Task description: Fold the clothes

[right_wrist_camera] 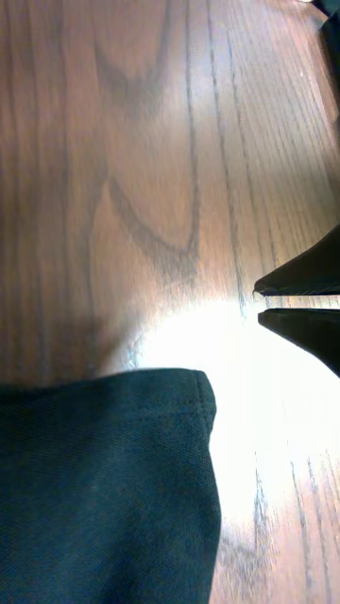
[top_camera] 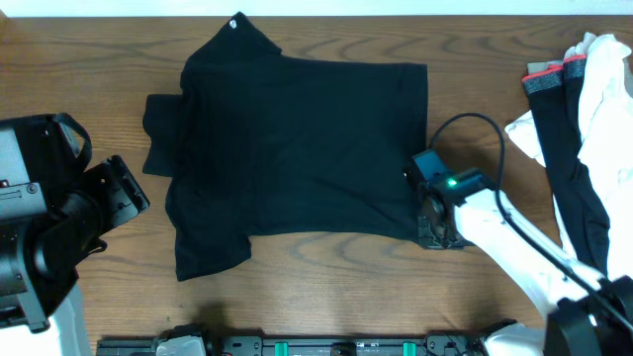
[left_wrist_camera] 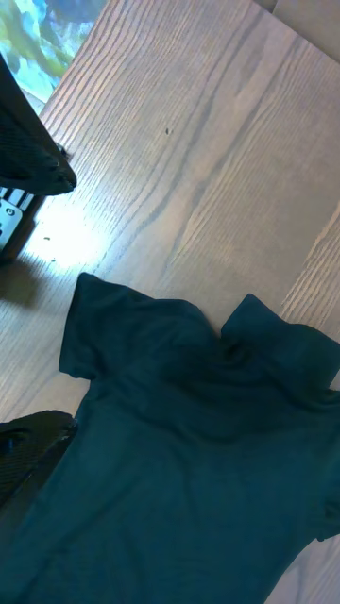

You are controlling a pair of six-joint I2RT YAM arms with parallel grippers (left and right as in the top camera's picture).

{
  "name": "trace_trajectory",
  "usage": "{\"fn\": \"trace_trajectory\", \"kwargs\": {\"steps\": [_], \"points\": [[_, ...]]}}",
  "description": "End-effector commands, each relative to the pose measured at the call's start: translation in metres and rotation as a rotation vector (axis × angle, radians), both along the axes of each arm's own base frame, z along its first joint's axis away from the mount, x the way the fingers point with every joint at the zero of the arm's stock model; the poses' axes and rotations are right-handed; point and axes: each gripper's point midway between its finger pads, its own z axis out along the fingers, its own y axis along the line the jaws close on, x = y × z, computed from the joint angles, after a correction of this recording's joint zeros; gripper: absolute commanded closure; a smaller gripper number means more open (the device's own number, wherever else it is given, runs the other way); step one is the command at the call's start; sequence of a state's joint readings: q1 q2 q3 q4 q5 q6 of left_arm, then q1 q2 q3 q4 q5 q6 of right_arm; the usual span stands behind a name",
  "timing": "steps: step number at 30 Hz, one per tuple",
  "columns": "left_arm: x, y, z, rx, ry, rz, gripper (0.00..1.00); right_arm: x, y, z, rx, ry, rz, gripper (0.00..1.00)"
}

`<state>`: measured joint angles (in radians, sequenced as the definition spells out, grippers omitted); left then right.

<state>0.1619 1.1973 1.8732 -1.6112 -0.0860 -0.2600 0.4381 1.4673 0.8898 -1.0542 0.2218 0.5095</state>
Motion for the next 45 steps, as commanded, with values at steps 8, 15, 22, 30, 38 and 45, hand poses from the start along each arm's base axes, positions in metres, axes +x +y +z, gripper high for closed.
{"fn": "trace_trajectory", "kwargs": {"steps": [8, 15, 22, 30, 38, 45], "points": [[-0.016, 0.0, -0.011, -0.007, 0.085, 0.016, 0.25, 0.013, 0.059, -0.01, 0.299, -0.022, 0.327, 0.55], [-0.016, 0.0, -0.011, -0.008, 0.087, 0.016, 0.24, 0.002, 0.051, -0.041, 0.289, 0.011, 0.298, 0.54], [-0.015, 0.0, -0.011, -0.007, 0.08, 0.016, 0.2, 0.007, 0.051, -0.057, 0.299, -0.049, 0.285, 0.51], [-0.015, 0.0, -0.011, -0.007, 0.083, 0.016, 0.2, 0.021, 0.04, -0.059, 0.229, -0.12, 0.236, 0.84], [-0.015, 0.0, -0.011, -0.006, 0.082, 0.016, 0.2, 0.009, 0.004, -0.056, 0.107, -0.091, 0.051, 0.99], [-0.013, 0.001, -0.01, -0.006, 0.075, 0.016, 0.19, -0.001, -0.046, -0.029, -0.021, -0.159, -0.21, 0.99]]}}
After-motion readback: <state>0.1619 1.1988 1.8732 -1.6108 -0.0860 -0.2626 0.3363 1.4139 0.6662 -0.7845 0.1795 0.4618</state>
